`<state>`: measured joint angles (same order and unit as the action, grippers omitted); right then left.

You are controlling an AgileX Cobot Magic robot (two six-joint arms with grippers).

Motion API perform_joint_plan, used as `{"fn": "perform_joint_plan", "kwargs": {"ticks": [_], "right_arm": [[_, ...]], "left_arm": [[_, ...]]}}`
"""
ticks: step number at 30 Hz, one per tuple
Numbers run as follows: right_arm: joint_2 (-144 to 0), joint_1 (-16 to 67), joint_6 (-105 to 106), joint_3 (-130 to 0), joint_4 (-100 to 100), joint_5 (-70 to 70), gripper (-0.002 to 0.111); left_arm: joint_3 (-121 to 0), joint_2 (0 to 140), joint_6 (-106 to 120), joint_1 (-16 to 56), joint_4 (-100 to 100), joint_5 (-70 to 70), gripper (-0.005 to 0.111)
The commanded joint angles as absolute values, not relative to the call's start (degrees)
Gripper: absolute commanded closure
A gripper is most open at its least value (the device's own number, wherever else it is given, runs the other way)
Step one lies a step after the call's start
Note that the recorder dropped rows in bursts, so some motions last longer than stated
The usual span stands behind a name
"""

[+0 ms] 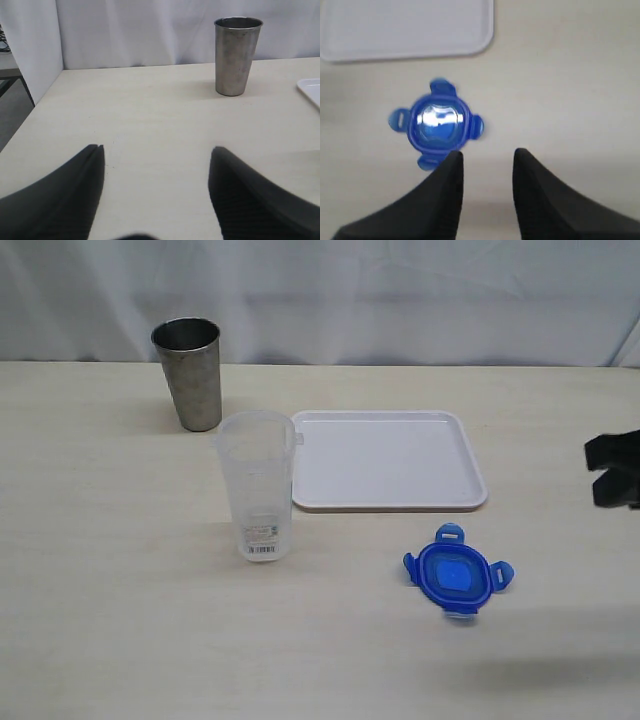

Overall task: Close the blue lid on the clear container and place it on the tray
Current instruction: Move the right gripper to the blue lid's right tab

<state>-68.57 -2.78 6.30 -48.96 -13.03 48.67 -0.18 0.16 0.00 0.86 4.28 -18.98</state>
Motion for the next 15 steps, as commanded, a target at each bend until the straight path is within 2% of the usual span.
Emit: {"fn": "perform_joint_plan", "kwargs": {"ticks": [1, 4, 5, 10, 15], "right_arm": [[-80.59, -3.17, 7.71, -49.92, -13.03, 48.07, 0.068], [-86.36, -3.17, 9.87, -49.92, -17.46, 45.27, 0.055], [-88.16, -3.17, 10.28, -49.92, -18.88, 44.56, 0.054], [-96.05, -3.17, 10.46, -49.92, -19.95, 41.73, 0.060], [-100.12, -3.17, 13.60, -49.92, -23.16, 36.37, 0.060]], "left_arm": [[0.00, 0.00, 0.00, 0.80, 4.27, -18.40, 0.049], [0.00, 0.00, 0.00, 0.80, 4.27, -18.40, 0.049], [0.00, 0.00, 0.00, 0.80, 4.27, -18.40, 0.049], [0.00, 0.00, 0.00, 0.80, 4.27, -18.40, 0.049], [0.00, 0.00, 0.00, 0.80, 4.27, -18.40, 0.049]]}}
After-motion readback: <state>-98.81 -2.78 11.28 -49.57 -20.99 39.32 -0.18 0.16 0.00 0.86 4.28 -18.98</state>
